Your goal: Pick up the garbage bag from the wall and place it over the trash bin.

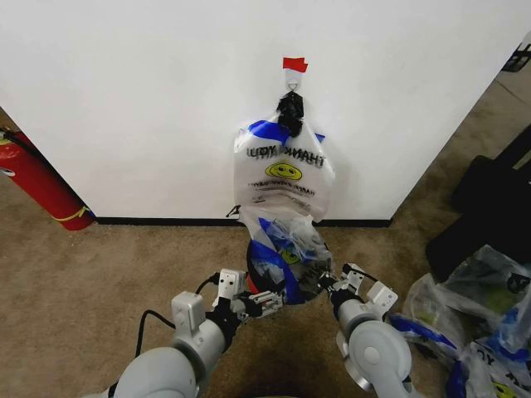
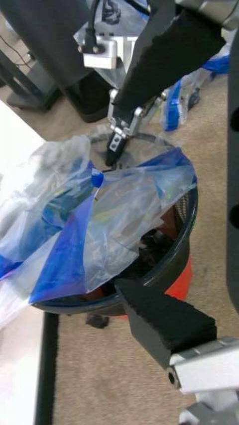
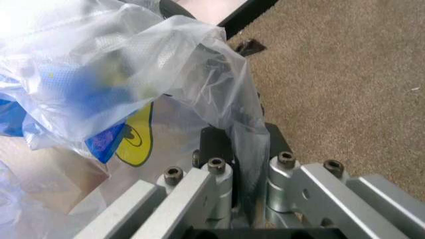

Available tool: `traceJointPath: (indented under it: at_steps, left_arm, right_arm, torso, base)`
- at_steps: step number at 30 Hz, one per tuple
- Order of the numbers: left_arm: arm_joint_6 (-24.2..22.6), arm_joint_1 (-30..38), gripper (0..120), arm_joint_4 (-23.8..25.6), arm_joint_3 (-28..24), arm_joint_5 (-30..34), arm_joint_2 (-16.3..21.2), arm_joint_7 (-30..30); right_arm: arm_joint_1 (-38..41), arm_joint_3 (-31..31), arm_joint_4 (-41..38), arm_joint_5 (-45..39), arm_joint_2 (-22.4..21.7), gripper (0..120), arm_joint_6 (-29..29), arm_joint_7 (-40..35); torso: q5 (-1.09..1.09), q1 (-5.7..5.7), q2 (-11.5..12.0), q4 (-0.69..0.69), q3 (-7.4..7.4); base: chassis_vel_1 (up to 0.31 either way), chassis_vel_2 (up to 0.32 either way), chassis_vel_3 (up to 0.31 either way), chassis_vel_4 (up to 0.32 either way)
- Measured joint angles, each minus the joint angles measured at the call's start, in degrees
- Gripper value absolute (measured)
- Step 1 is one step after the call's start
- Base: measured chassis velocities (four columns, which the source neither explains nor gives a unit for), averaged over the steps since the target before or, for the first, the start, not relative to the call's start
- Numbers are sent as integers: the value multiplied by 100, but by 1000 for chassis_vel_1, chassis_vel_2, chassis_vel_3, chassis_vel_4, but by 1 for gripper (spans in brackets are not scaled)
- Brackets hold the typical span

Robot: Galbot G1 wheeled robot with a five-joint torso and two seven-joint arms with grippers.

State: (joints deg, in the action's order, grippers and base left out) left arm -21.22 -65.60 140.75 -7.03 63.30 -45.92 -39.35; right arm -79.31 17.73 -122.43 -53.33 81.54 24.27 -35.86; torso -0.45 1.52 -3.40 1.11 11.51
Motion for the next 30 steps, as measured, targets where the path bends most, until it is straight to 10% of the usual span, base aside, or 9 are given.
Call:
traceJointPath:
  at_steps: [11,30]
  left_arm:
    - [69,307,79,-458,-195,30,-225,124]
    - [177,325,7,-858,-349,85,-387,207]
  right_arm:
    - [90,-111,62,40,-21,1,100,-26]
    - [198,-174,151,76,119,1,140,-52]
  torso:
    - [-1,0,0,0,0]
    - [-1,0,1,0,0]
  base:
    - [0,0,0,0]
    - [0,0,0,0]
